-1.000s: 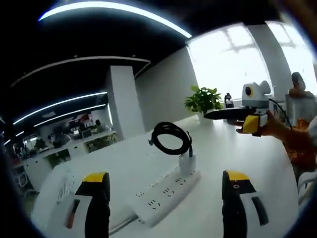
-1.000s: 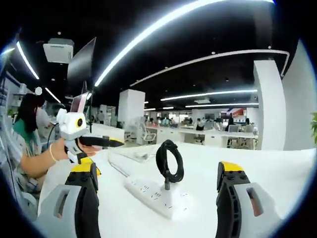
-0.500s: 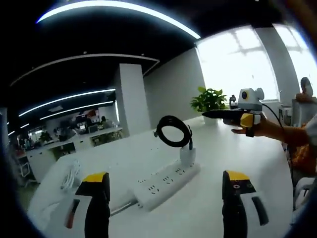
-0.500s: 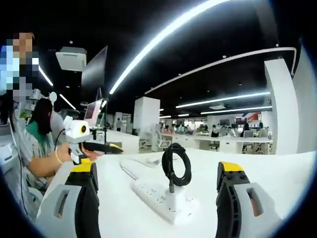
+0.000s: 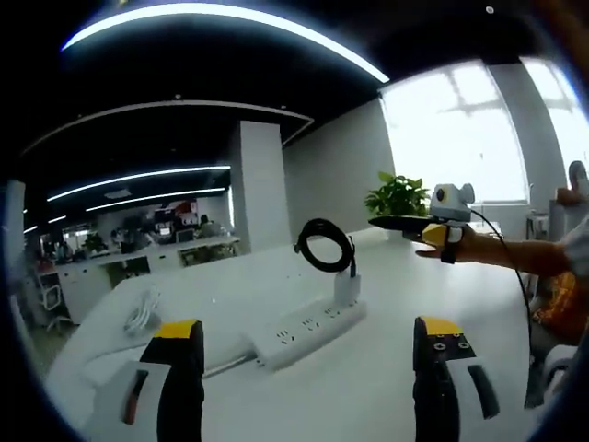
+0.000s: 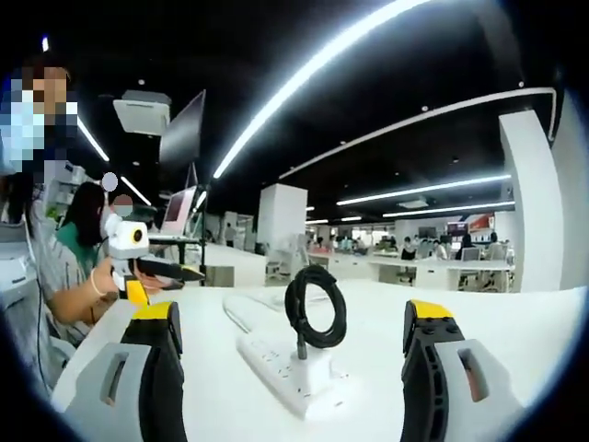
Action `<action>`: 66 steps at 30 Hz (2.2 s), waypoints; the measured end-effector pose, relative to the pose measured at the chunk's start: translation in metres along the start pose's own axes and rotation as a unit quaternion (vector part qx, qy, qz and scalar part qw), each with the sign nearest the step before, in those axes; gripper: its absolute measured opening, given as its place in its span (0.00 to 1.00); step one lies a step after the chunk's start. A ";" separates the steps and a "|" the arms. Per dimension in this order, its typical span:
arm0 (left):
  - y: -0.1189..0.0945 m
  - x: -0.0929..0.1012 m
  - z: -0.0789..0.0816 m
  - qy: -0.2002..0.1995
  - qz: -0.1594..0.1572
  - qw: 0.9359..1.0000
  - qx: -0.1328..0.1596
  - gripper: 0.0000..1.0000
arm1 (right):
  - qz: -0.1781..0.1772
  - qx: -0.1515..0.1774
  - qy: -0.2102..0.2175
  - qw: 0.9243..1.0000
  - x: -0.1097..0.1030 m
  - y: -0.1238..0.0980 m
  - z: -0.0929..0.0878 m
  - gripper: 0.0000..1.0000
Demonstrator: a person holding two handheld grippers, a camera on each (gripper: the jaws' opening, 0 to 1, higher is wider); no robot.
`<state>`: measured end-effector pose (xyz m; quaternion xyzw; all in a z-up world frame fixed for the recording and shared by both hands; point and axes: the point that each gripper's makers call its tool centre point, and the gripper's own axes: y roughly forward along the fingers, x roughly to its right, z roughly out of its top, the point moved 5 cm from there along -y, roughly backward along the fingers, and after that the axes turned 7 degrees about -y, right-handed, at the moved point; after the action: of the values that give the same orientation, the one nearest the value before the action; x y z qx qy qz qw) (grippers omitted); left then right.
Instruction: Straighten the power strip on the desk, plug the charger into it
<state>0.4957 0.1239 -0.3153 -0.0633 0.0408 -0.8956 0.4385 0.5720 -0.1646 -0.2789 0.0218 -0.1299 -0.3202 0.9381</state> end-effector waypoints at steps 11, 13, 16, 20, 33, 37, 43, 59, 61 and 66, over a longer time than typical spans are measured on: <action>-0.009 0.005 -0.013 -0.010 0.006 1.000 -0.001 0.96 | 0.044 -0.029 -0.022 0.998 0.012 0.010 -0.013 0.94; -0.010 0.006 -0.015 -0.012 0.006 1.000 0.001 0.96 | 0.052 -0.027 -0.023 0.998 0.011 0.013 -0.012 0.95; -0.012 0.007 -0.018 -0.014 0.007 1.000 -0.002 0.96 | 0.061 -0.021 -0.023 0.998 0.012 0.018 -0.011 0.96; -0.016 0.006 -0.019 -0.014 0.013 1.000 0.000 0.96 | 0.083 -0.019 -0.019 0.996 0.012 0.028 -0.013 0.95; -0.022 0.015 -0.020 -0.015 0.010 1.000 0.005 0.96 | 0.134 -0.083 -0.039 0.987 0.021 0.051 -0.028 0.94; -0.020 0.015 -0.021 -0.016 0.009 1.000 0.003 0.95 | 0.156 -0.116 -0.057 0.979 0.021 0.057 -0.030 0.92; -0.018 0.015 -0.023 -0.018 0.010 1.000 0.001 0.95 | 0.185 -0.183 -0.082 0.962 0.016 0.064 -0.040 0.92; -0.016 0.019 -0.026 -0.024 0.002 1.000 -0.001 0.95 | 0.225 -0.285 -0.089 0.927 0.003 0.076 -0.060 0.82; -0.017 0.019 -0.027 -0.025 0.003 1.000 -0.002 0.95 | 0.234 -0.304 -0.080 0.920 0.000 0.074 -0.063 0.80; -0.017 0.019 -0.027 -0.026 0.000 1.000 -0.002 0.95 | 0.239 -0.315 -0.069 0.916 -0.005 0.073 -0.065 0.69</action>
<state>0.4669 0.1194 -0.3387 -0.0874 0.0311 -0.8934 0.4397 0.6284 -0.1064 -0.3334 -0.3290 -0.0881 -0.1111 0.9336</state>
